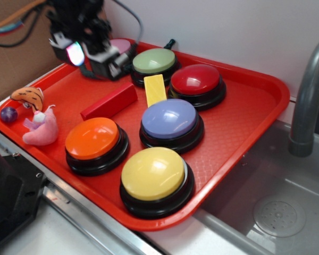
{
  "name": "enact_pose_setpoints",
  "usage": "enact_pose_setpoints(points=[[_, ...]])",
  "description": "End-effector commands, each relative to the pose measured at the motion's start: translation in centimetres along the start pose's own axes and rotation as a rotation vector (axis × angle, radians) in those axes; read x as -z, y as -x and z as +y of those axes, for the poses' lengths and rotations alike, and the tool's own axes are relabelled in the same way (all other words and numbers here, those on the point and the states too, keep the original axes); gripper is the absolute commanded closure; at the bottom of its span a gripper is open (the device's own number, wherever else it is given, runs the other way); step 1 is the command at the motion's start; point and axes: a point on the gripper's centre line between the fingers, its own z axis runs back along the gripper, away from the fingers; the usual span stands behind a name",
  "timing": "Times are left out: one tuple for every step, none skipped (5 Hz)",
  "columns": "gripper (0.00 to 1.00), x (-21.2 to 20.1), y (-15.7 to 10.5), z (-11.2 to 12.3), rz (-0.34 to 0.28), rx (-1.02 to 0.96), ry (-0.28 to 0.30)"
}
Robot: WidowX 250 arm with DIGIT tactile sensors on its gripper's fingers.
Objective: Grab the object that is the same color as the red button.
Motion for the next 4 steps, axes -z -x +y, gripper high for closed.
enact_pose_setpoints(points=[[0.0, 4.6, -2.4, 1.3, -0.023, -0.079, -0.017], [0.0, 6.0, -2.6, 1.8, -0.005, -0.098, -0.024], [0.0, 7.2, -2.6, 2.3, 0.013, -0.12, -0.027], [0.85, 7.6, -2.8, 2.2, 0.028, -0.115, -0.049]])
